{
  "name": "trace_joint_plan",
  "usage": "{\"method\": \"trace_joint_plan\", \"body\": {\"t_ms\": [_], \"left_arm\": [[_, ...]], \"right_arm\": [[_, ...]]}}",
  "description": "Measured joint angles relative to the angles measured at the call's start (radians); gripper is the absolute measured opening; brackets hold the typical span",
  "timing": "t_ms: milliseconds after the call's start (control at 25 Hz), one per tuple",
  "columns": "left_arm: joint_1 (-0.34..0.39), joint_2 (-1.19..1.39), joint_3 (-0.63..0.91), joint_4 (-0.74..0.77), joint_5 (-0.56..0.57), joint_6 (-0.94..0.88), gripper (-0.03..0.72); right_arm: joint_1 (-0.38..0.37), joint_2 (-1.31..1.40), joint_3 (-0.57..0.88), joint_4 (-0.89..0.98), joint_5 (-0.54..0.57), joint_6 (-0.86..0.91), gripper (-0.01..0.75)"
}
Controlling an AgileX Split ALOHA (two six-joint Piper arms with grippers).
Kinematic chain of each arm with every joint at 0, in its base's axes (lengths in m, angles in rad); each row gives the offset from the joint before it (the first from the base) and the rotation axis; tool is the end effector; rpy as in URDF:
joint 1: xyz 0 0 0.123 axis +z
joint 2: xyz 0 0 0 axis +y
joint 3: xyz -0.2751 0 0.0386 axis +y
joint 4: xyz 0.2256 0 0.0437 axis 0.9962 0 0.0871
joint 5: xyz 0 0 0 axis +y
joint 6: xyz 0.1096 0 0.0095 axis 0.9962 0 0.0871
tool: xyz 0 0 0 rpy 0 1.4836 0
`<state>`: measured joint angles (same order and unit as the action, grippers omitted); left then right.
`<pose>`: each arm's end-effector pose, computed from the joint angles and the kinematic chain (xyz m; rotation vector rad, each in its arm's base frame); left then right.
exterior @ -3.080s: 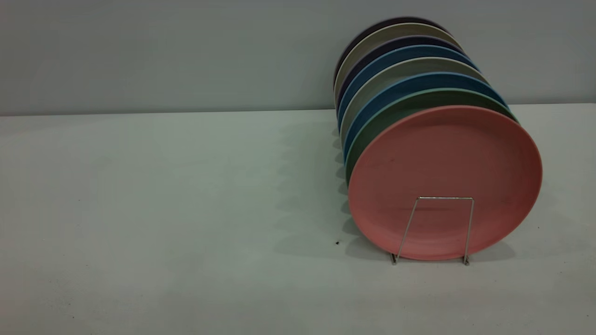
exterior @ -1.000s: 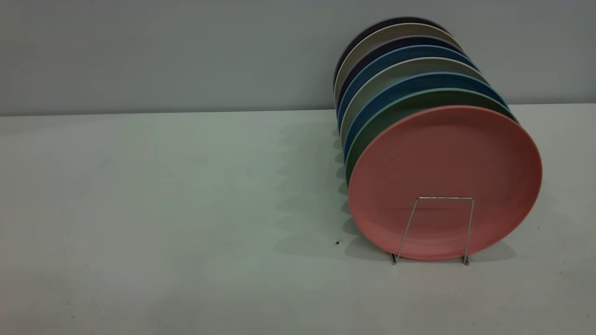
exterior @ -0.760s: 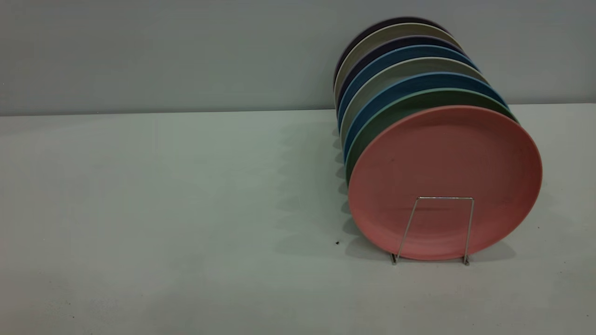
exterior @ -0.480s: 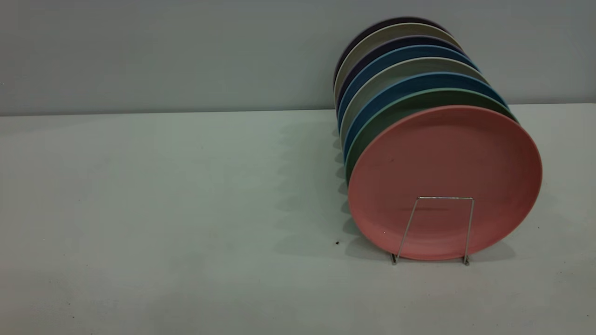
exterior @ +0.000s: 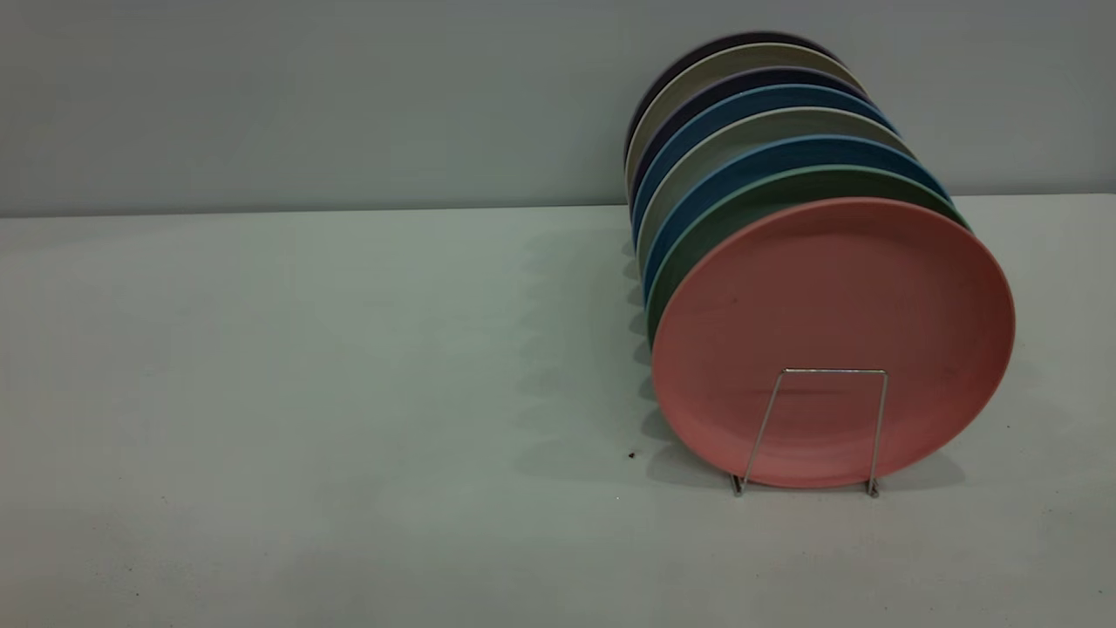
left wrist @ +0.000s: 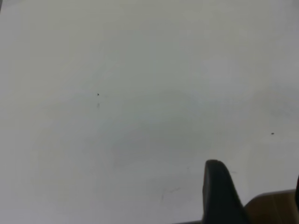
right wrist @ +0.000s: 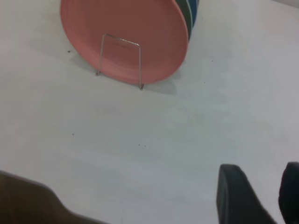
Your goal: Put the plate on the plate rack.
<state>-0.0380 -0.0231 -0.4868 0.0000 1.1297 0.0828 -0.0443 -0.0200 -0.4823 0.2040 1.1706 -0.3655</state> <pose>-0.0056 0.0002 0.2476 0.1270 2.0997 0.0269 -0.0075 0.0209 0.2443 -0.3642 2.1017 0.0076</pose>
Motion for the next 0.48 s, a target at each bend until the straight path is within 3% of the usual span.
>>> {"method": "trace_joint_plan", "body": {"t_ms": [480], "left_arm": [[-0.010, 0.000, 0.000, 0.000, 0.000, 0.000, 0.427]], "right_arm": [[0.000, 0.000, 0.000, 0.010, 0.000, 0.000, 0.243]]}}
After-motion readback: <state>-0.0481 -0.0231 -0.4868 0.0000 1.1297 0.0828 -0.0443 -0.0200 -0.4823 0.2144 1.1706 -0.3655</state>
